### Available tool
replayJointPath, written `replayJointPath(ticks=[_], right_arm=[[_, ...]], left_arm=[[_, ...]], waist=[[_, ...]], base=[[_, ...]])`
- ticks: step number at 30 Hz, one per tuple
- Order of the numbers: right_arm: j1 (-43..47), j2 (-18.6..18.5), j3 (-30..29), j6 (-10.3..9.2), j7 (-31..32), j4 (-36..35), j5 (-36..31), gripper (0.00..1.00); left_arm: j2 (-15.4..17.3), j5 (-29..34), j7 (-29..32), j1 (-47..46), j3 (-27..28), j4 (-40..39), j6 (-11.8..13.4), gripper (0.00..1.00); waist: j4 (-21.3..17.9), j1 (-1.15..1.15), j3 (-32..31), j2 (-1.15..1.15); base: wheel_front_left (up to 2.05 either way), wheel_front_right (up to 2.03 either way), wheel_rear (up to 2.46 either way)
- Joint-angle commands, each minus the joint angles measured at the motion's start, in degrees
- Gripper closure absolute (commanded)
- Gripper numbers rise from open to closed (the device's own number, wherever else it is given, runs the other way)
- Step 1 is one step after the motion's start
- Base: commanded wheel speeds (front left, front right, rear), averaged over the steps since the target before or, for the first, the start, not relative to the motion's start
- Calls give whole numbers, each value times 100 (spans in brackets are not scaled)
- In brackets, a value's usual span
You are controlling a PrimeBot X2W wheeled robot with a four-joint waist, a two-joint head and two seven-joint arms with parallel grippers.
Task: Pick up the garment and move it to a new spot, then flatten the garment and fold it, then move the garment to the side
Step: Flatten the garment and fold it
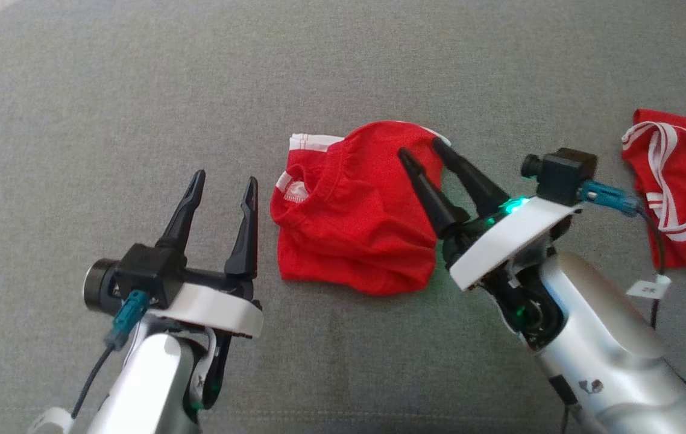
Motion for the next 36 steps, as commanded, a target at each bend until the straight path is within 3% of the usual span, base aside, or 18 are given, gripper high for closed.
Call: replayJointPath(ticks=[1, 11, 20, 28, 36], right_arm=[[45, 21, -76, -5, -62, -295, -151, 0], [1012, -118, -1606, -5, -378, -1178, -1458, 0], [2007, 26, -2785, -5, -155, -2027, -2717, 0], [2726, 243, -3049, -5, 86, -2523, -3363, 0], [3091, 331, -3052, -5, 221, -2624, -3501, 0]], left_arm=[[117, 62, -45, -36, 182, -169, 33, 0], [313, -27, 41, 206, 328, -207, 146, 0], [515, -114, 113, 497, 461, -406, 215, 0], [655, -140, 171, 858, 468, -581, 277, 0], [675, -218, 181, 1216, 451, -607, 352, 0]], waist=[[-7, 0, -19, 0], [-221, 0, -351, 0], [-373, 0, -617, 0], [-434, 0, -884, 0], [-388, 0, -1189, 0]], base=[[0, 0, 0], [0, 0, 0], [0, 0, 0], [0, 0, 0], [0, 0, 0]])
